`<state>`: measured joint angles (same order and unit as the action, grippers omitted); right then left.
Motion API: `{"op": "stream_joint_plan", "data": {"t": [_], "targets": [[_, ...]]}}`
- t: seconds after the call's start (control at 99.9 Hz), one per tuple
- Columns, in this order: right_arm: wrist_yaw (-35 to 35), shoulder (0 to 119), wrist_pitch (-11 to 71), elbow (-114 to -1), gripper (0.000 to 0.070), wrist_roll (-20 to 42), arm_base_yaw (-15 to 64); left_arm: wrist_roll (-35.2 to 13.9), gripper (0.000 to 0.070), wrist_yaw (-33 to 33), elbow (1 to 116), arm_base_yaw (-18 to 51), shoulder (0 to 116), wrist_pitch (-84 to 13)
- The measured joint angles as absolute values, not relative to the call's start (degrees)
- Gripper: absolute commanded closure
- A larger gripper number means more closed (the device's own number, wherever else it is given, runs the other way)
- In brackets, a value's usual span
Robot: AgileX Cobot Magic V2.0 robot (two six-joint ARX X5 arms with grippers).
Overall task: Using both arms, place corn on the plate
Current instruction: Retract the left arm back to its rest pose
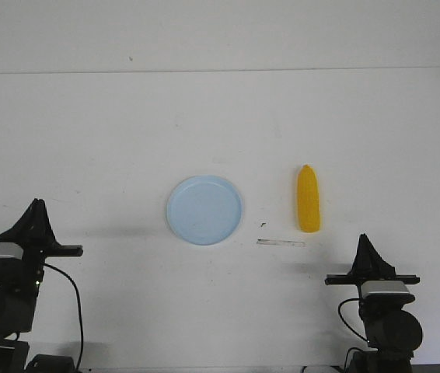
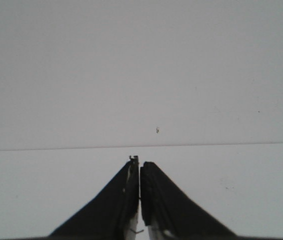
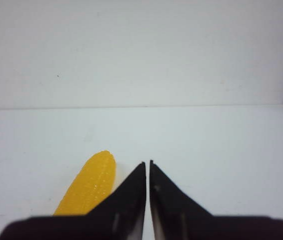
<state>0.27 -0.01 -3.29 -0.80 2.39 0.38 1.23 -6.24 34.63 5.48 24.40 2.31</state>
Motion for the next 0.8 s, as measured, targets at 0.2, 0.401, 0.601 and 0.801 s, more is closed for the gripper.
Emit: {"op": "stream_joint_plan", "data": {"t": [0.2,0.401,0.601,0.801], "targets": [[0.3,0.0,-3.3,-0.8,0.0689,2.4,0.4,-0.6,0.0699,-6.2,24.5,5.5,17.3,1.8],[0.3,0.0,-3.3,-0.8,0.0689,2.4,0.4,-0.8,0.0699,-6.2,20.9,5.5,15.8,1.8],[0.3,0.0,-3.3,-0.8,0.0689,2.4,0.4,-0.8,0.0699,-6.2,20.6,5.5,15.8,2.4],[0.3,0.0,-3.3,-0.8,0.0689,2.4,0.4,-0.8,0.0699,-6.2,20.6,5.5,15.6,2.4]]}}
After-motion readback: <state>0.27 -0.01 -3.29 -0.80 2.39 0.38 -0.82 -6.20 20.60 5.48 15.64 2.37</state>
